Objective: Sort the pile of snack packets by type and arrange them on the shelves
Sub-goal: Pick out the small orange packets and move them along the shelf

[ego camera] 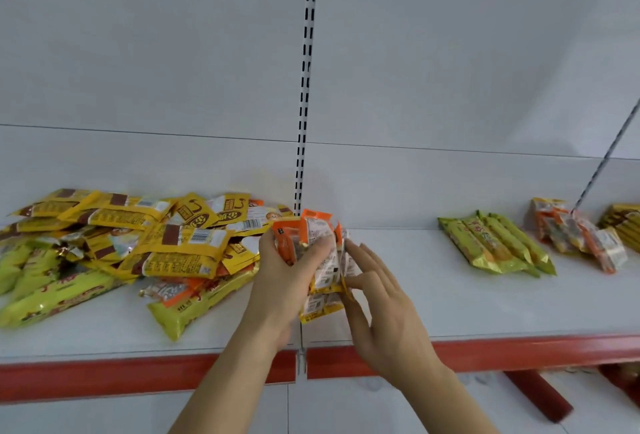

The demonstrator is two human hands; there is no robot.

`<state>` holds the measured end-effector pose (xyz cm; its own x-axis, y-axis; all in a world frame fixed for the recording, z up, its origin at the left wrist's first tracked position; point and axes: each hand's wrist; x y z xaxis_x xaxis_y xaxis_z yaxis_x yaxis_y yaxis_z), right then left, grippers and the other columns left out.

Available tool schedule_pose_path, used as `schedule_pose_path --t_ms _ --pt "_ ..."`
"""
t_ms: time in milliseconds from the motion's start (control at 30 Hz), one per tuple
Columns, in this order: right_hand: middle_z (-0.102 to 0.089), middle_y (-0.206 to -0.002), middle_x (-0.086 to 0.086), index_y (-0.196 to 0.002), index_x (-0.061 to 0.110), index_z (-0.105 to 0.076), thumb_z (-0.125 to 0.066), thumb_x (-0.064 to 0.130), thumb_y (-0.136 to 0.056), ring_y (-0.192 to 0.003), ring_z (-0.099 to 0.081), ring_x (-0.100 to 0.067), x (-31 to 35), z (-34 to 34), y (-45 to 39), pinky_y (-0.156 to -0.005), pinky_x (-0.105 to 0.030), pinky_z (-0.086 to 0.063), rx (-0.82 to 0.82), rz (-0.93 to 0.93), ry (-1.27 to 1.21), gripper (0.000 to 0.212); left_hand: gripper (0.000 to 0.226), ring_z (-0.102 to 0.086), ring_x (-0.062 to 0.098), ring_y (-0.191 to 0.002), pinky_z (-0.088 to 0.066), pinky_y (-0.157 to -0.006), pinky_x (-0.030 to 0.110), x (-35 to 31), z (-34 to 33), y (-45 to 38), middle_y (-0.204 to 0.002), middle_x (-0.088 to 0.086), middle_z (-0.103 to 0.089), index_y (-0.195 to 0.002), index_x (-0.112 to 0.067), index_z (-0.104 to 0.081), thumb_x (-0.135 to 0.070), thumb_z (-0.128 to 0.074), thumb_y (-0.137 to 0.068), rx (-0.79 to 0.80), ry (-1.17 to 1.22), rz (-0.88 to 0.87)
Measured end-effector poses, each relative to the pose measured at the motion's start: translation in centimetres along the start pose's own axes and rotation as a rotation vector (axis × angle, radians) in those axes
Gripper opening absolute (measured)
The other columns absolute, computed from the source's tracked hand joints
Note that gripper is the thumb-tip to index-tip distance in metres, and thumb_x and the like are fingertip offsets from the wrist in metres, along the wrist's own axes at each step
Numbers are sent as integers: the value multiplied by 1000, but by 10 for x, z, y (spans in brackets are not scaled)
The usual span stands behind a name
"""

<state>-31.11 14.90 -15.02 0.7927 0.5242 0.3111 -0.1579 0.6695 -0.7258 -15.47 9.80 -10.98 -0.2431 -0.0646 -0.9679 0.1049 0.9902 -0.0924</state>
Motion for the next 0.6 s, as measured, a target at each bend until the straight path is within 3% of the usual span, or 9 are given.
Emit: schedule_pose_path --t_ms 67,133,233,333,367,467,533,600 --pt "-42 -155 14 -106 15 -57 -54 3 -98 -133 -52 -9 4 9 9 -96 -28 -52 -14 -134 -215 15 54 -75 19 -102 -59 -91 57 4 -3 -1 -109 -8 -77 -129 -33 -52 -34 -83 -85 21 9 13" --pt "-49 -146 22 -104 24 -57 -52 1 -99 -128 -55 -2 9 18 13 -90 -25 -54 -162 -294 -330 24 48 -76 15 -99 -60 -92 53 12 -12 1 -107 -8 -77 -128 -32 -53 -30 -80 -88 16 0 8" --pt "-51 -146 14 -105 30 -52 -51 9 -100 -132 -53 -8 10 33 13 -96 -27 -52 -379 -336 -182 22 49 -74 4 -94 -60 -92 43 24 -35 6 -103 -16 -76 -127 -33 -51 -27 -80 -88 20 -50 -42" --pt "-40 -156 4 -105 19 -59 -55 11 -98 -141 -43 -21 2 50 23 -105 -31 -44 -246 -206 -57 11 53 -74 6 -95 -60 -90 38 29 -67 12 -108 -9 -75 -129 -31 -50 -33 -82 -86 44 -15 -57" --pt "-36 -158 2 -104 17 -63 -58 13 -96 -142 -41 -17 -1 58 28 -107 -30 -42 -215 -202 -58 10 55 -74 7 -97 -60 -91 39 30 -79 14 -111 -9 -75 -129 -32 -50 -41 -81 -85 50 -3 -59" --pt "-36 -157 3 -91 14 -70 -61 18 -96 -128 -43 13 -11 93 38 -96 -9 -37 -232 -269 -104 11 62 -73 10 -104 -58 -97 46 30 -123 25 -113 -12 -74 -129 -36 -50 -72 -69 -82 78 12 -57" --pt "-44 -150 12 -81 14 -67 -58 23 -100 -127 -44 14 -26 120 45 -90 -6 -38 -313 -365 -124 23 55 -74 9 -101 -59 -95 46 32 -158 34 -110 -14 -75 -127 -35 -51 -64 -71 -85 143 -9 -56" --pt "-46 -146 18 -93 19 -66 -61 26 -97 -130 -46 7 -51 146 57 -92 -15 -44 -439 -465 -121 9 52 -74 6 -98 -60 -93 43 36 -196 43 -108 -16 -75 -127 -35 -50 -48 -77 -86 213 -50 -81"
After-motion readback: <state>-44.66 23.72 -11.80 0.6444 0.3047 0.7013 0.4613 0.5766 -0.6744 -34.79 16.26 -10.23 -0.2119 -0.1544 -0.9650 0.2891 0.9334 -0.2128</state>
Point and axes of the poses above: each hand's wrist, its own y-axis away from the middle knuckle, its own z-axis out of the back of the hand, x = y × z
